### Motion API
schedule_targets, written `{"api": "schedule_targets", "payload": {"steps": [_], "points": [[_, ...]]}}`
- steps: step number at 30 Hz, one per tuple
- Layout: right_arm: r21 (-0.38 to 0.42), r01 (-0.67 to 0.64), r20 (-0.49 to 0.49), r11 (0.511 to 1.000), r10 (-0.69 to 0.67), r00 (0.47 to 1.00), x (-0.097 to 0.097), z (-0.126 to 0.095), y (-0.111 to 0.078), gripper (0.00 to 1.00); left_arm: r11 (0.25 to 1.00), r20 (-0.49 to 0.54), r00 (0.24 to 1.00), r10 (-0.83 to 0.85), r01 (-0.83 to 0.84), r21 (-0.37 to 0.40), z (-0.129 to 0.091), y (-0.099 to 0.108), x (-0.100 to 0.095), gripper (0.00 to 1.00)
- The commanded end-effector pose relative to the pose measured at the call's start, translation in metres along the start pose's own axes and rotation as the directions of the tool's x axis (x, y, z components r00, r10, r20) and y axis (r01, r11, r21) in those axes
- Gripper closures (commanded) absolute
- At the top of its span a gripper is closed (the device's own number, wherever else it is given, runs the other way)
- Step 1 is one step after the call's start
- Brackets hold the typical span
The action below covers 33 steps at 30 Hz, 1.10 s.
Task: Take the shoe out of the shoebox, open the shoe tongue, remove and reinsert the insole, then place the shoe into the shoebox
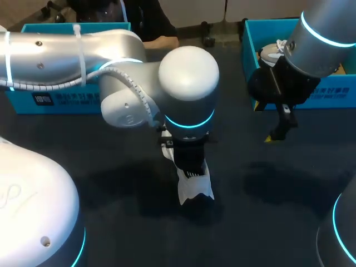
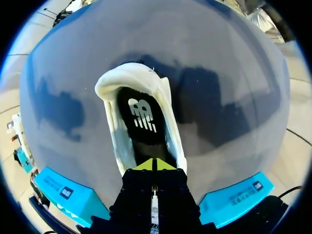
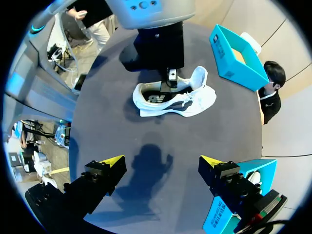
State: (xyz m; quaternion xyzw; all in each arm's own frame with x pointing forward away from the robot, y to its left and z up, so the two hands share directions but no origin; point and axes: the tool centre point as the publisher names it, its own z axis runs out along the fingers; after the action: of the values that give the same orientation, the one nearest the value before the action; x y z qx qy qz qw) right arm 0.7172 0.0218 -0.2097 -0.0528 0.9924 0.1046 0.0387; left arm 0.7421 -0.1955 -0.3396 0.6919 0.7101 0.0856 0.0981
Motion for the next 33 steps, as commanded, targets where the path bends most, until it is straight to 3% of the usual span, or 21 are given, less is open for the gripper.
{"api": "schedule_targets", "payload": {"steps": [1,3,6,7,9,13,24,33], "points": [[0.002,0.0,0.0,1.0,0.0,1.0,0.0,0.002,0.0,0.0,1.0,-0.007,1.0,-0.02,0.02,0.001,0.009,-0.002,-0.004,0.65],[0.002,0.0,0.0,1.0,0.0,1.0,0.0,0.002,0.0,0.0,1.0,-0.008,1.0,-0.027,0.027,-0.008,0.011,-0.002,-0.004,0.64],[0.002,0.0,0.0,1.0,0.0,1.0,0.0,0.002,0.0,0.0,0.998,-0.012,0.998,-0.062,0.061,-0.007,0.016,-0.001,-0.005,0.51],[0.002,0.0,0.0,1.0,0.0,1.0,0.0,0.002,0.0,0.0,0.998,-0.012,0.998,-0.065,0.065,-0.007,0.017,-0.001,-0.005,0.51],[0.002,0.0,0.0,1.0,0.0,1.0,0.0,0.002,0.0,0.0,0.998,-0.016,0.997,-0.071,0.07,-0.005,0.02,-0.002,-0.005,0.4],[0.002,0.0,0.0,1.0,0.0,1.0,0.0,0.002,0.0,0.0,0.997,-0.016,0.997,-0.082,0.082,0.006,0.021,-0.002,-0.005,0.0],[0.002,0.0,0.0,1.0,0.0,1.0,0.0,0.002,0.0,0.0,0.996,-0.01,0.996,-0.084,0.085,0.042,0.012,-0.001,-0.002,0.0],[0.002,0.0,0.0,1.0,0.0,1.0,0.0,0.002,0.0,0.0,0.995,-0.03,0.997,-0.077,0.079,0.065,0.006,0.012,-0.003,0.0]]}}
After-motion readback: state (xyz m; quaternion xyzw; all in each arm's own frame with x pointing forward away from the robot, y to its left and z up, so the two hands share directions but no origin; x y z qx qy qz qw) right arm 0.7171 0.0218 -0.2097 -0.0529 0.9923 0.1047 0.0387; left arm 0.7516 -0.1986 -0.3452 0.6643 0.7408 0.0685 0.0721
